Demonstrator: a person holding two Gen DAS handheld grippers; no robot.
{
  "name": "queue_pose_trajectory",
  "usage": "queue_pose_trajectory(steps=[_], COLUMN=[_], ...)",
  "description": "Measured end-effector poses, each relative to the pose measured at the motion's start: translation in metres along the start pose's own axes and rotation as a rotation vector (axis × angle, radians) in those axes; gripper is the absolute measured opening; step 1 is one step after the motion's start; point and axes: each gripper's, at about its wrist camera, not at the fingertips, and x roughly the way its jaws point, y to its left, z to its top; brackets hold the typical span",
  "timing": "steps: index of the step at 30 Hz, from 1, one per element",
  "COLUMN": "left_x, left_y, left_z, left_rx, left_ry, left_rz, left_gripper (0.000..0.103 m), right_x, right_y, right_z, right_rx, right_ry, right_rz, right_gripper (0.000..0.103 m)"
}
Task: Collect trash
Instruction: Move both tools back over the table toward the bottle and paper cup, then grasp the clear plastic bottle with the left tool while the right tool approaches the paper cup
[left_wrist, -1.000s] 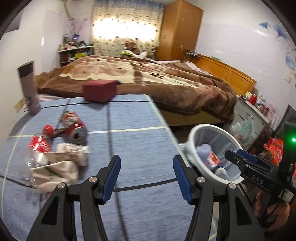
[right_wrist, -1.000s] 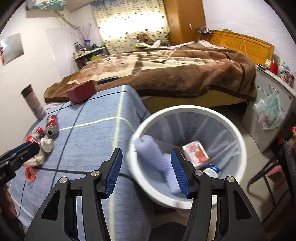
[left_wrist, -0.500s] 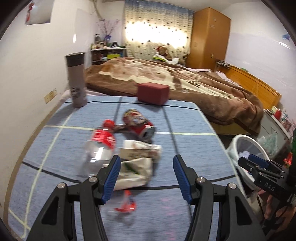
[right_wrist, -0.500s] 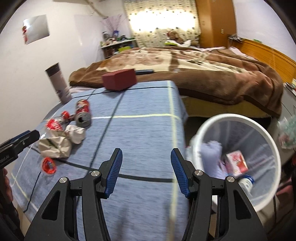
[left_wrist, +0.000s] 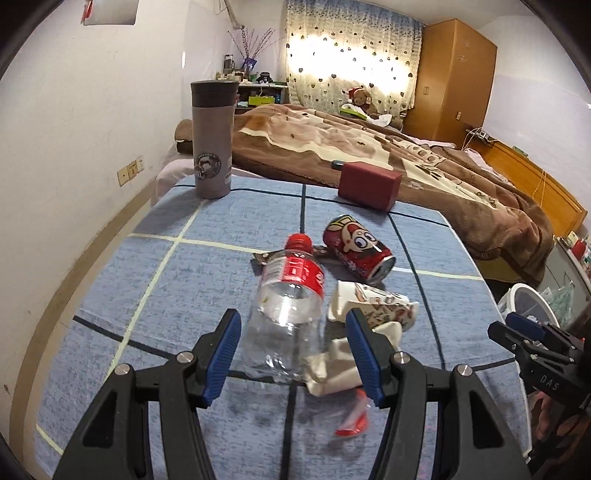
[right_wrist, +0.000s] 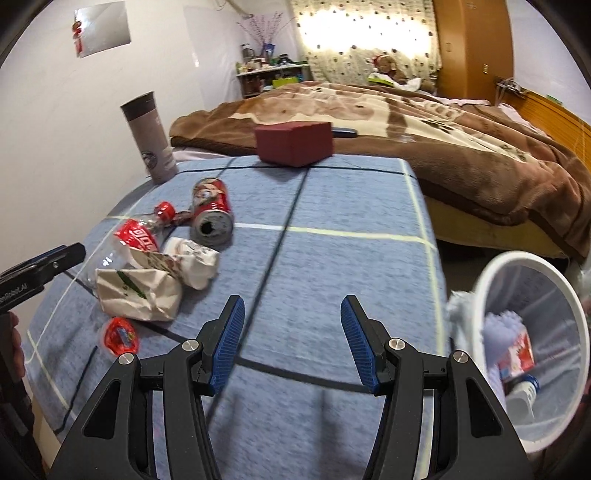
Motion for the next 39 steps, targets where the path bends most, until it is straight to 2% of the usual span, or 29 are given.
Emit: queue_pose_trajectory(steps=[5,9,17,19,24,26,32,34,39], left_x=[0.013,0.026,0.058,0.065,0.070,0.072,0.072,0.070,0.066], left_y=[0.006,0.002,0.008,0.010,0.014,0.017,0.024,0.028,0.037], left_z=[0.006,0.010,0.016,0.017,0.015,0.015,0.016,0.016,0.014], left_rx=[-0.003,0.047,0.067,0.062,0.050,0.039,0.025,0.019,0.014], left_ry=[0.031,0.056,0.131,0.146,0.155,0.158,0.154,0.150,0.146], left_rz=[-0.019,-0.041,-0.030,-0.056,-0.063,-0.074,-0.093,-0.075,-0.066], left_gripper=[0.061,0.062,0.062,0.062,0.062,0.062,0.062,0.062,0.062], right_x=[0.010,0.018,0.034,0.036,0.048,0.059,0.080,0.082,0.080], right_y=[0.015,0.030,0.046,0.047,0.046,0.046,0.062,0.068,0.075], right_z=[0.010,0.015,0.024,0.028,0.042,0.046,0.042,0.039,0.033], right_rx=[-0.028,-0.086,-0.131,-0.126,-0.075,-0.064,-0.142,-0.164,-0.195], right_ry=[0.014,0.017,0.035,0.037,0.048,0.079,0.175,0.197,0.197], right_rz=[0.067,0.079,0.151,0.154,0.179,0.189,0.233,0.255,0.257], right_gripper=[0.056,0.056,0.056,0.056,0.056,0.056,0.056,0.056,0.056])
